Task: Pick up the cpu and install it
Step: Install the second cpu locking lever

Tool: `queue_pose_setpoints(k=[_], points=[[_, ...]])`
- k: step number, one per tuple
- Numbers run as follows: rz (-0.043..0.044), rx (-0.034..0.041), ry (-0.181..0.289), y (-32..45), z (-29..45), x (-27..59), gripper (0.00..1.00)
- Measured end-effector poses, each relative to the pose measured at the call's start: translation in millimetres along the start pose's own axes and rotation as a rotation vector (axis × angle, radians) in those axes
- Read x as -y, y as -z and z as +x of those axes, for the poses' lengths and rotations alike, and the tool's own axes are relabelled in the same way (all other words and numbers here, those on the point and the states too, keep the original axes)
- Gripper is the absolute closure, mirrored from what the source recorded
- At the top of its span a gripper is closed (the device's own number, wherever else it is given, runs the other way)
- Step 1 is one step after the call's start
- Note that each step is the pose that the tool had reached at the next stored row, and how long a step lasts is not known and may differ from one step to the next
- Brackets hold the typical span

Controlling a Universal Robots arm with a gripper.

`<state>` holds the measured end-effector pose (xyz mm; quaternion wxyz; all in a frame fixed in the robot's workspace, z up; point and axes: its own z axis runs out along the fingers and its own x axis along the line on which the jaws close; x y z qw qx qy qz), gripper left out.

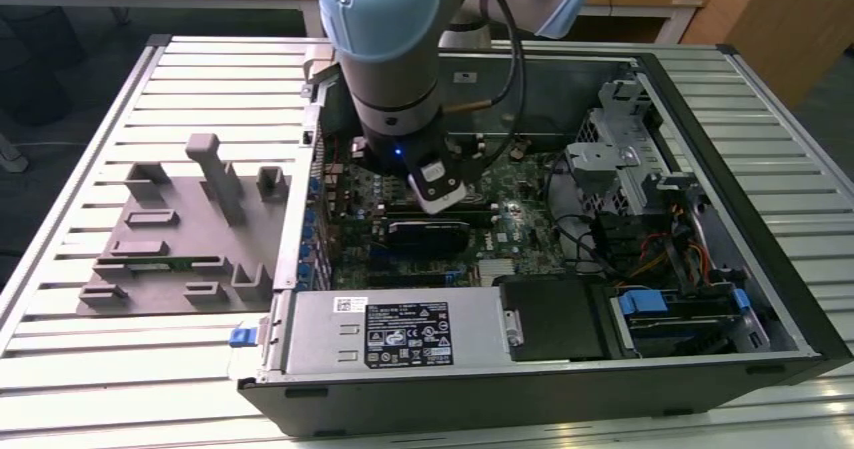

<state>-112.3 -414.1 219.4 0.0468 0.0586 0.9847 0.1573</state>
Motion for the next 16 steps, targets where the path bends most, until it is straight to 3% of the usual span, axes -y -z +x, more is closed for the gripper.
queue_pose_setpoints(k=[5, 10, 16], points=[[0.0323, 0.0040, 0.002, -2.6, 0.3, -8.0, 0.89], [0.0556, 0.0064, 0.004, -7.2, 0.1, -21.6, 0.89], [0.0965, 0.0102, 0.009, -11.2, -4.6, -32.0, 0.89]])
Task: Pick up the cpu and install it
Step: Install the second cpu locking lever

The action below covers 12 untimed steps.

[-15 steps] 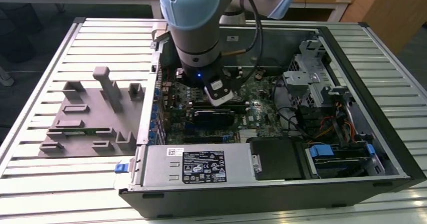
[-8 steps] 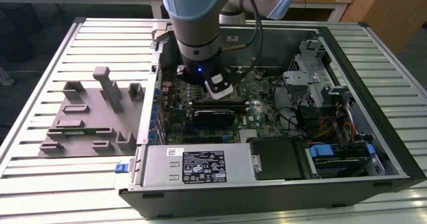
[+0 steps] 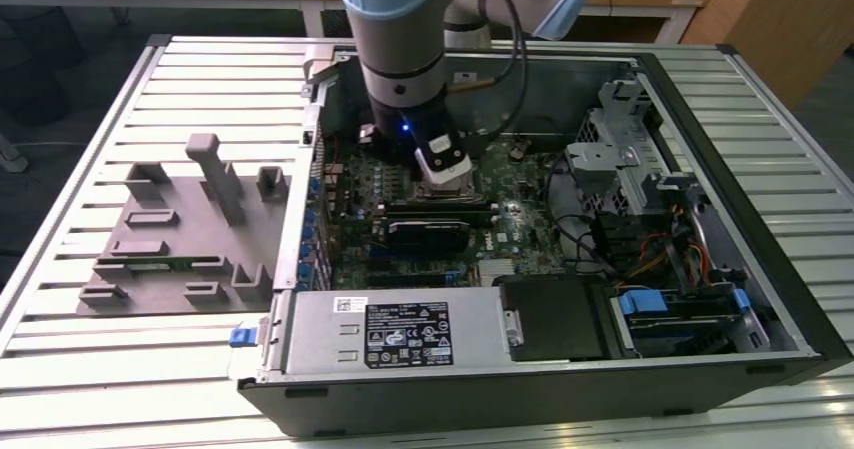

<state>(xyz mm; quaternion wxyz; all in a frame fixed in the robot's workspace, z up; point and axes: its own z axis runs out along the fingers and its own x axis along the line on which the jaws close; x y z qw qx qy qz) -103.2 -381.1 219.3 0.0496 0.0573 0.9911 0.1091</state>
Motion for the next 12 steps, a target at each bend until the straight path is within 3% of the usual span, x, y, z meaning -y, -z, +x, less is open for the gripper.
queue_pose_setpoints(k=[12], points=[[0.0355, -0.0107, 0.001, -4.7, -23.9, -11.4, 0.89]])
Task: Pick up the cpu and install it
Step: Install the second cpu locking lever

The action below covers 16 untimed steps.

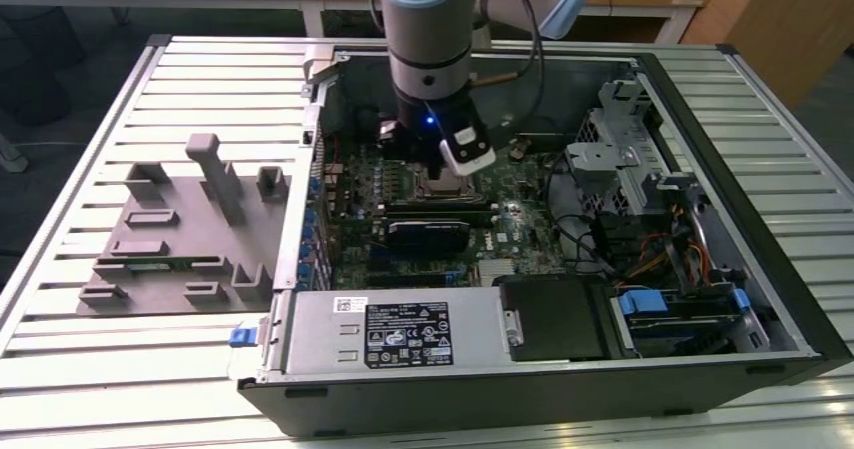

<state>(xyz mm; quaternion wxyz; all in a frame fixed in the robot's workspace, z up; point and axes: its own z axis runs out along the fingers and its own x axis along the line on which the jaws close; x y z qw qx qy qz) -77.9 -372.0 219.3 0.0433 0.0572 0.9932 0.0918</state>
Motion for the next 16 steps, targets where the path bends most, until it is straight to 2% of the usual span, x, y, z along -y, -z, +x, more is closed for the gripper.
queue_pose_setpoints(k=[3, 6, 9, 10, 12, 14, 15, 16], points=[[0.0091, -0.0041, 0.000, -1.0, -6.9, -2.3, 0.89], [0.0143, -0.0102, -0.001, -2.1, -12.6, -5.8, 0.89], [0.0175, -0.0140, -0.001, -3.8, -14.7, -12.4, 0.89], [0.0210, -0.0161, -0.001, -4.4, -15.4, -13.4, 0.89], [0.0347, -0.0196, -0.001, -5.4, -17.3, -14.0, 0.89], [0.0548, -0.0209, 0.000, -5.9, -18.6, -14.2, 0.89], [0.0618, -0.0214, 0.000, -6.4, -19.0, -14.5, 0.89], [0.0639, -0.0230, 0.000, -6.9, -19.2, -15.0, 0.89]])
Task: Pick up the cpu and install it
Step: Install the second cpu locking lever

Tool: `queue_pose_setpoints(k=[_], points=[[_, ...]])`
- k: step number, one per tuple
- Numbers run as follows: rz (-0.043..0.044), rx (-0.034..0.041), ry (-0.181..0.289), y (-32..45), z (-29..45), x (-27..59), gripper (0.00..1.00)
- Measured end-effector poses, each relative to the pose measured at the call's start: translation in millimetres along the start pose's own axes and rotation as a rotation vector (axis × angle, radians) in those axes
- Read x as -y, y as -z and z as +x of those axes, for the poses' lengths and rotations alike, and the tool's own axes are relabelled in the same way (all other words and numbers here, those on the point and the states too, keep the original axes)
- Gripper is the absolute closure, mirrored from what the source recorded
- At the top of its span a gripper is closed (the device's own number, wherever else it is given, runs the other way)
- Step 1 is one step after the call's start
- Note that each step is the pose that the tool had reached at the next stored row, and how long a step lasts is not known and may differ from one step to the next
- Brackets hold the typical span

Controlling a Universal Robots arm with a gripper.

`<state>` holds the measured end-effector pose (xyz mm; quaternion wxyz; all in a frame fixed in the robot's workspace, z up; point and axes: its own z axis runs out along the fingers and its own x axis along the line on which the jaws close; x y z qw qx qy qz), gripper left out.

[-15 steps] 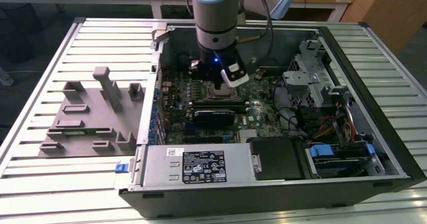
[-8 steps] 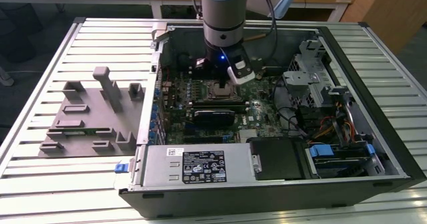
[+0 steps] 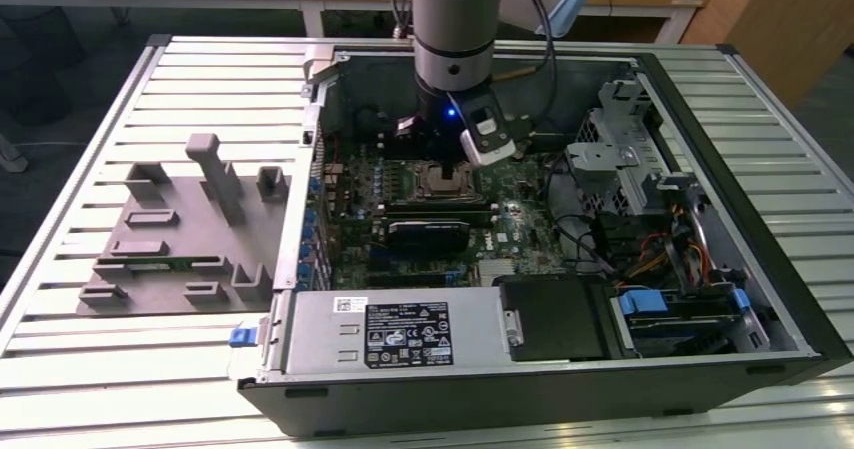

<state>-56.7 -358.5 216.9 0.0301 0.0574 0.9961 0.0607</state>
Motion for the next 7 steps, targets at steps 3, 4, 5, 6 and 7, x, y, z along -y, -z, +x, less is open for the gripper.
queue_pose_setpoints(k=[3, 4, 5, 6, 7], points=[[0.0008, -0.0034, 0.000, -0.3, -0.5, -0.1, 0.89], [0.0005, -0.0035, 0.000, -0.3, -0.6, -0.2, 0.89], [0.0004, -0.0036, 0.000, -0.3, -0.6, -0.2, 0.89], [0.0004, -0.0036, 0.000, -0.3, -0.6, -0.2, 0.89], [0.0003, -0.0035, 0.000, -0.3, -0.6, -0.2, 0.89]])
